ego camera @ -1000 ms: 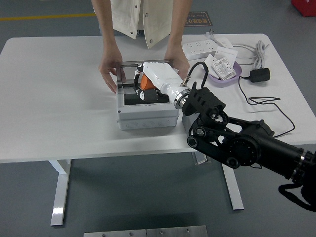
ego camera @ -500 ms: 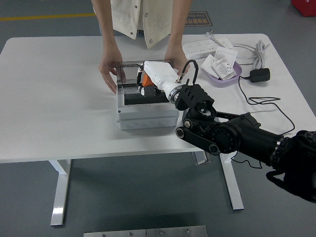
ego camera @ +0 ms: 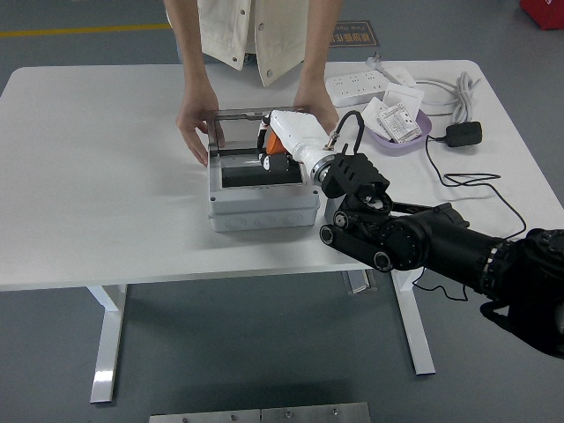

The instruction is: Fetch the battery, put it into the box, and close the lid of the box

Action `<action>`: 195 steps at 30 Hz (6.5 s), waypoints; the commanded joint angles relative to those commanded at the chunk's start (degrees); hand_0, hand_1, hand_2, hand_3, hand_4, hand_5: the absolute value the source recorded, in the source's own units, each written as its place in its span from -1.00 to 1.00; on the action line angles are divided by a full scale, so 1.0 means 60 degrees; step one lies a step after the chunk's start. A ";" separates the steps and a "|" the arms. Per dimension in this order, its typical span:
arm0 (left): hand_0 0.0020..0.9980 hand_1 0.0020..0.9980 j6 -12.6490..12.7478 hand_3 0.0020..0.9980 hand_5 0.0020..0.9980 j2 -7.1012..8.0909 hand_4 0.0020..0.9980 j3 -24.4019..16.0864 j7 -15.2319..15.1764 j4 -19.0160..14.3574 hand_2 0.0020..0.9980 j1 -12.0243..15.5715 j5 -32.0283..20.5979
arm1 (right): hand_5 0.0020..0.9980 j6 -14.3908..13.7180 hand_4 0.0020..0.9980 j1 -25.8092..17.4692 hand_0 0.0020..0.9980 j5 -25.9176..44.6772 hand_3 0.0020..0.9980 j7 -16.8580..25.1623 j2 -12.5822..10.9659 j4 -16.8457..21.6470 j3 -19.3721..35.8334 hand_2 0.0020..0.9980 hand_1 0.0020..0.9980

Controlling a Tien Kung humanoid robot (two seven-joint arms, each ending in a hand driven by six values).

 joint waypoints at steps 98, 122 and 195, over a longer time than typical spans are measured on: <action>0.26 0.56 -0.0082 0.49 -0.59 -0.0099 0.33 -0.0908 0.0615 0.0000 0.49 -0.0042 0.1063 | 0.01 0.0933 0.59 0.1014 0.71 0.0965 0.60 0.0430 0.0000 0.1606 0.0250 0.49 0.50; 0.26 0.56 -0.0104 0.49 -0.60 0.0082 0.33 -0.0785 0.0623 0.0000 0.49 -0.0207 0.1157 | 0.06 0.1210 0.59 0.2004 0.75 0.3638 0.62 0.0754 -0.0153 -0.0847 -0.1378 0.57 0.56; 0.26 0.56 -0.0030 0.50 -0.60 -0.0003 0.33 -0.0593 0.0455 0.0000 0.49 0.0017 0.0699 | 0.22 0.1709 0.63 0.0827 0.72 0.0308 0.64 -0.0412 -0.1338 0.2367 -0.0963 0.57 0.54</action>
